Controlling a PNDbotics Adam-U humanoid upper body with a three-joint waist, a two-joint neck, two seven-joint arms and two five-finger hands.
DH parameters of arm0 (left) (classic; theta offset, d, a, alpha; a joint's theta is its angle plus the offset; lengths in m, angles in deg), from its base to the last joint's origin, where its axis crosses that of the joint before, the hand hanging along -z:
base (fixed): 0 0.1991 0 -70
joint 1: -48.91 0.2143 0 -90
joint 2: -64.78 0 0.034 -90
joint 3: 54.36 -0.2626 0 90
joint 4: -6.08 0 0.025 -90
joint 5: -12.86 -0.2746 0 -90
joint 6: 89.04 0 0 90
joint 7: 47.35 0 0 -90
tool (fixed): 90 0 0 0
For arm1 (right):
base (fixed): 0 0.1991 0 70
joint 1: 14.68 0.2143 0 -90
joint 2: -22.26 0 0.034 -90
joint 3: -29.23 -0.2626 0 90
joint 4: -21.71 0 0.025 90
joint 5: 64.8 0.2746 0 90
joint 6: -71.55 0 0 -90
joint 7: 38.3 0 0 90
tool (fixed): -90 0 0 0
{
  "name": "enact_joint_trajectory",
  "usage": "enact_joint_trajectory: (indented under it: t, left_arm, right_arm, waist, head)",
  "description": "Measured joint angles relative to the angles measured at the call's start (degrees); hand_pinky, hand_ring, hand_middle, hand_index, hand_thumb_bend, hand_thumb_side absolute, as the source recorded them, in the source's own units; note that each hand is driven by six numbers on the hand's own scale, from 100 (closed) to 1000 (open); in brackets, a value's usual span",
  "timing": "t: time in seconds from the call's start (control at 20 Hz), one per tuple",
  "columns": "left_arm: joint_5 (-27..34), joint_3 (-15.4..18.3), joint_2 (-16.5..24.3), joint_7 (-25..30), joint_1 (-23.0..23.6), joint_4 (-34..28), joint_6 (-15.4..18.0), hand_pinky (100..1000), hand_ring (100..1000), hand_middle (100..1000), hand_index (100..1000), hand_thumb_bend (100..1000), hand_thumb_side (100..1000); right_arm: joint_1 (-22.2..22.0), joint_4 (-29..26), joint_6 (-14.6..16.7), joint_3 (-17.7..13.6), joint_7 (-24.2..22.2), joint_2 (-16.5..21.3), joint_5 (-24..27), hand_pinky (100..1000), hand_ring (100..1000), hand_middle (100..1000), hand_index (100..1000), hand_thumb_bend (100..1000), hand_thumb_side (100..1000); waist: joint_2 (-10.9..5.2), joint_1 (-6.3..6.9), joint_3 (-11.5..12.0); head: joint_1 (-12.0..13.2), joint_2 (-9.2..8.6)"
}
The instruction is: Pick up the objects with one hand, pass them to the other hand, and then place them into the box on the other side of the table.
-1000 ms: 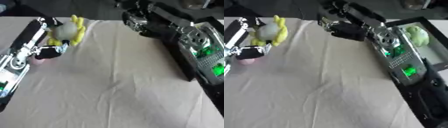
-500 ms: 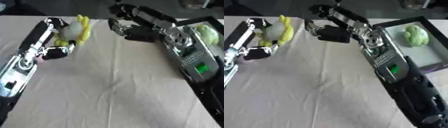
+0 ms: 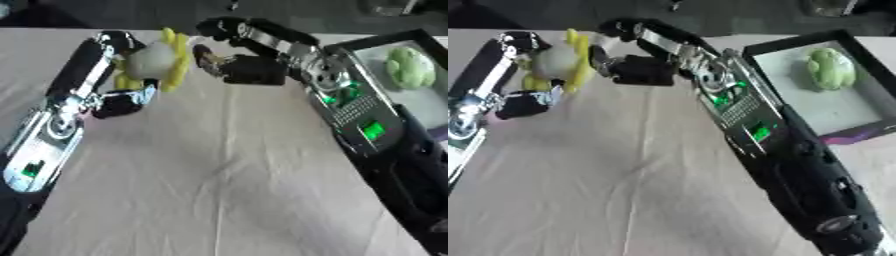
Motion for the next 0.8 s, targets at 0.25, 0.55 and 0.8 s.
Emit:
enact_joint_trajectory:
  t: [0.25,0.55,0.8]
  left_arm:
    - [-0.75,-0.30,-0.51,-0.57,-0.03,-0.07,0.55,731,614,520,415,100,103]
    - [-0.72,-0.72,-0.98,-1.54,-0.15,-0.75,0.51,728,610,515,414,100,106]
    - [-0.70,-1.26,-1.14,-1.64,-0.43,-1.08,0.35,728,608,515,414,100,107]
  right_arm:
    - [0.06,1.13,0.26,0.60,-0.78,-0.66,-2.12,989,987,942,980,122,812]
    - [0.46,2.41,0.54,1.03,-2.01,-1.36,-4.60,986,987,944,991,125,925]
    - [0.46,2.81,0.39,1.21,-2.63,-1.72,-4.78,986,988,946,995,133,991]
  waist:
    - [0.00,-0.04,0.05]
    - [0.00,-0.18,0.30]
    - [0.00,-0.18,0.33]
  head:
    - [-0.27,0.63]
    - [-0.48,0.97]
    - [-0.51,0.98]
